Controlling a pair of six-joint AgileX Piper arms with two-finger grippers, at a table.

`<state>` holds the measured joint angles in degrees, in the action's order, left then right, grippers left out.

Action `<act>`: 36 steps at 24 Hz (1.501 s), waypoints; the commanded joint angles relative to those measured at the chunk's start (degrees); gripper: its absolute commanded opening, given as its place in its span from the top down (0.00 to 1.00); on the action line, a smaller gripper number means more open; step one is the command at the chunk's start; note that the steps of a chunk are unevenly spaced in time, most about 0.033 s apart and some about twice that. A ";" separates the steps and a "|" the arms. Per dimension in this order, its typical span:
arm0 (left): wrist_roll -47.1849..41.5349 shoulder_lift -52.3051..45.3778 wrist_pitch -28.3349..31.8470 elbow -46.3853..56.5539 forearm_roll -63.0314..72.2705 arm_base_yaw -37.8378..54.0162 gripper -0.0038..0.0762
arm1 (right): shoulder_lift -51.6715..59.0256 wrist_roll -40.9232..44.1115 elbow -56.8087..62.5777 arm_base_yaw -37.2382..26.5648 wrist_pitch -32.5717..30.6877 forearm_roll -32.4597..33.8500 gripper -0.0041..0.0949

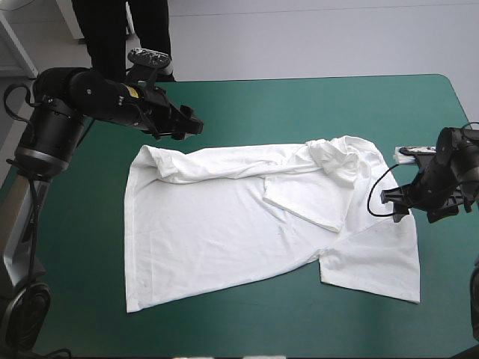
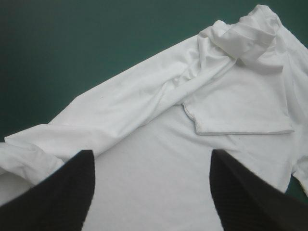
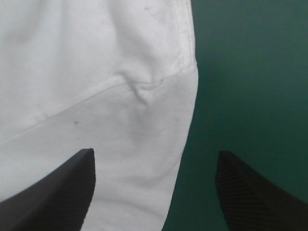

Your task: Fold the cloth

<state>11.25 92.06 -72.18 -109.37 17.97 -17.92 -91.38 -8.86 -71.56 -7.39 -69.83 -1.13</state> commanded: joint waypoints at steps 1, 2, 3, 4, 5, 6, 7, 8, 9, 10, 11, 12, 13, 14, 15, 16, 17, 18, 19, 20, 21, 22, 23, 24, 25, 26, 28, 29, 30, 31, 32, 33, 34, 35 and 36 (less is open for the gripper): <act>0.29 -3.67 -1.54 -1.20 1.79 -0.27 0.34 | -1.21 0.16 -1.09 -0.24 1.48 0.78 0.33; 1.20 -3.81 -1.54 -1.20 2.07 -0.27 0.34 | -2.14 0.16 -1.09 -0.24 1.93 0.78 0.35; 1.09 -3.90 -1.54 -1.20 2.08 -0.27 0.34 | -3.07 0.16 -1.09 -0.24 2.23 0.78 0.35; 1.09 -3.90 -1.54 -1.20 2.08 -0.27 0.34 | -3.89 0.16 -1.09 -0.24 2.71 0.78 0.35; 1.09 -3.90 -1.54 -1.20 2.08 -0.27 0.34 | -4.70 0.16 -1.09 -0.24 3.27 0.78 0.35; 1.09 -3.95 -1.54 -1.20 2.08 -0.27 0.34 | -5.42 0.16 -1.09 -0.24 3.85 0.78 0.35; 1.09 -4.09 -1.54 -1.20 2.08 -0.27 0.34 | -6.58 0.16 -1.09 -0.24 4.67 0.78 0.35; 1.09 -4.18 -1.54 -1.20 2.08 -0.27 0.34 | -7.30 0.16 -1.09 -0.24 5.13 0.78 0.35; 1.09 -4.31 -1.54 -1.20 2.08 -0.27 0.34 | -8.57 0.16 -1.09 -0.24 5.82 0.78 0.35; 1.09 -4.45 -1.54 -1.20 2.08 -0.27 0.34 | -9.20 0.16 -1.09 -0.24 6.23 0.67 0.35; 1.09 -4.71 -1.54 -1.20 2.08 -0.27 0.34 | -10.53 0.16 -1.09 -0.24 6.69 0.56 0.35; 1.09 -4.71 -1.54 -1.20 2.08 -0.27 0.34 | -11.09 0.16 -1.09 -0.24 6.69 0.28 0.37; 1.09 -5.01 -1.54 -1.20 2.08 -0.27 0.34 | -12.02 0.16 -1.09 -0.24 6.47 0.02 0.46; 1.09 -5.22 -1.54 -1.20 2.08 -0.27 0.35 | -12.63 -0.65 -1.09 -0.24 5.70 -0.69 0.64; 1.09 -5.38 -1.54 -1.20 2.08 -0.27 0.36 | -12.96 -1.22 -1.09 -0.24 5.69 -1.04 0.74; 1.09 -5.72 -1.54 -1.20 2.08 -0.27 0.38 | -13.32 -2.48 -1.09 -0.24 5.69 -1.76 0.92; 1.09 -6.01 -1.54 -1.20 2.08 -0.27 0.40 | -13.40 -2.91 -1.09 -0.24 5.81 -1.87 0.97; 1.09 -6.63 -1.54 -1.20 2.08 -0.27 0.41 | -13.40 -3.16 -1.09 -0.24 6.40 -1.73 0.97; 1.09 -6.86 -1.54 -1.20 2.08 -0.27 0.41 | -13.29 -3.16 -1.09 -0.24 6.65 -1.01 0.97; 1.09 -7.37 -1.54 -1.17 1.80 -0.27 0.41 | -13.16 -2.14 -1.24 -0.24 7.31 1.13 0.97; 1.09 -7.93 -1.54 -1.03 1.48 -0.27 0.41 | -13.16 -0.94 -1.48 -0.24 7.72 3.69 0.97; 1.09 -8.40 -1.54 -0.78 1.00 -0.27 0.41 | -13.27 0.94 -2.45 -0.34 8.52 8.97 0.97; 0.74 -8.65 -1.54 -0.78 0.90 -0.27 0.41 | -13.27 1.90 -3.24 -0.78 9.25 11.12 0.97; 0.48 -8.79 -1.54 -0.78 0.90 -0.27 0.41 | -13.27 2.74 -4.24 -1.44 10.11 12.35 0.97; 0.48 -8.93 -1.54 -0.78 0.90 -0.27 0.41 | -13.27 3.19 -5.25 -2.14 11.18 12.68 0.97; 0.48 -8.91 -1.54 -0.78 0.77 -0.27 0.41 | -13.50 3.83 -6.79 -3.30 11.97 12.68 0.97; 0.48 -8.91 -1.54 -0.78 0.77 -0.27 0.42 | -14.21 4.23 -10.88 -5.99 11.68 11.61 0.97; 0.48 -8.91 -1.54 -0.78 0.66 -0.27 0.42 | -14.62 4.23 -13.23 -7.42 11.02 10.40 0.97; 0.48 -8.91 -1.54 -0.78 0.39 -0.27 0.42 | -15.20 3.99 -15.46 -8.81 10.76 8.54 0.97; 0.48 -8.91 -1.54 -0.78 0.25 -0.27 0.42 | -15.53 3.51 -17.31 -9.81 10.48 6.66 0.97; 0.48 -8.79 -1.54 -0.78 0.12 -0.27 0.42 | -16.24 2.91 -19.36 -10.86 10.62 4.84 0.97; 0.48 -8.65 -1.54 -0.78 -0.39 -0.27 0.42 | -16.87 2.11 -21.36 -11.80 10.89 3.29 0.97; 0.48 -8.55 -1.54 -0.78 -0.81 -0.27 0.42 | -17.75 2.00 -22.83 -12.36 11.34 2.35 0.97; 0.48 -8.42 -1.54 -0.78 -1.08 -0.27 0.42 | -18.73 2.00 -24.59 -12.86 11.61 1.77 0.97; 0.48 -8.42 -1.54 -0.78 -1.08 -0.27 0.42 | -19.80 2.00 -26.29 -13.25 11.85 1.64 0.97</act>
<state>12.12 85.39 -72.24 -108.86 16.41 -17.97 -111.80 -5.95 -92.12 -19.08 -59.86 1.81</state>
